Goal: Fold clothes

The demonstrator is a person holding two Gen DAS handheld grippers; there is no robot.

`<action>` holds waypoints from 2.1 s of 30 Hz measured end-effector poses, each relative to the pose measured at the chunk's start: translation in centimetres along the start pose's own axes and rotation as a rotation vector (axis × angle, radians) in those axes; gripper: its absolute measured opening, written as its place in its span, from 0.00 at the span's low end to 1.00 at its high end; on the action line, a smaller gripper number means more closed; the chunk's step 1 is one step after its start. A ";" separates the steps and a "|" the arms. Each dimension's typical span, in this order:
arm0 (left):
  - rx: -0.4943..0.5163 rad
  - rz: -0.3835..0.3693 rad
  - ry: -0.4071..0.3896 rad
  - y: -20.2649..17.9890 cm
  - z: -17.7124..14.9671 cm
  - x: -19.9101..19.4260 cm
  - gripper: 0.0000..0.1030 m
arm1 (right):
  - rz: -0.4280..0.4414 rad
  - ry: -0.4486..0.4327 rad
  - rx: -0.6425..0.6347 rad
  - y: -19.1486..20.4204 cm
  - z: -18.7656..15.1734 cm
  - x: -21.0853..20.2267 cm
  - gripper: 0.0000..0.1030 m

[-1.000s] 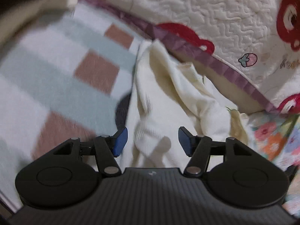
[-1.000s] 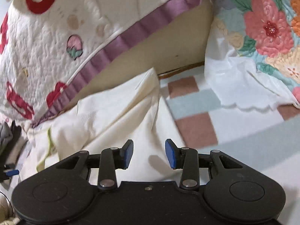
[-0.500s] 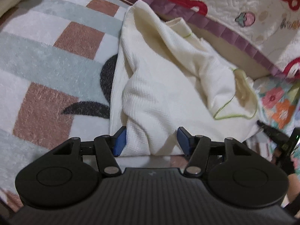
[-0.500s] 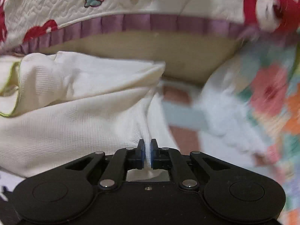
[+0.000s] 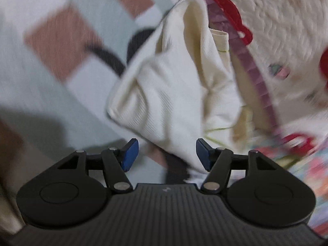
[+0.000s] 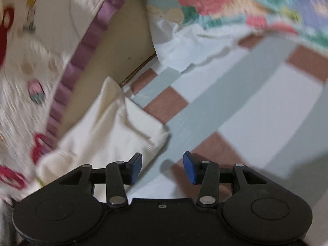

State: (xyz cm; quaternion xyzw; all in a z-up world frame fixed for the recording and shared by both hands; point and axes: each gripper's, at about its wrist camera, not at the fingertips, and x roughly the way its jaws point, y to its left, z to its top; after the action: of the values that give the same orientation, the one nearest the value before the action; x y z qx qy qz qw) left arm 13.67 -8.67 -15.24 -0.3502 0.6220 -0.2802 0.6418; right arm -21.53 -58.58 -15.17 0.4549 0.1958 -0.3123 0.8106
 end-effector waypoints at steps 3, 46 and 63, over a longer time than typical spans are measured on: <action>-0.068 -0.012 -0.015 0.4 -0.8 0.7 0.59 | 0.069 0.020 0.040 0.6 -0.6 1.0 0.50; 0.116 0.200 -0.358 -2.4 -3.0 1.8 0.37 | 0.101 -0.126 -0.034 4.6 -0.8 4.7 0.12; 0.257 0.337 -0.459 -4.6 -2.6 4.6 0.10 | -0.025 -0.130 -0.114 5.8 -1.8 4.0 0.28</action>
State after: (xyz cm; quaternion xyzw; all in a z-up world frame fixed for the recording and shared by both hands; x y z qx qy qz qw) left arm 11.72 -15.30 -14.30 -0.2123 0.4698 -0.1600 0.8418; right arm -14.72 -56.13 -14.92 0.3843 0.1657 -0.3396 0.8424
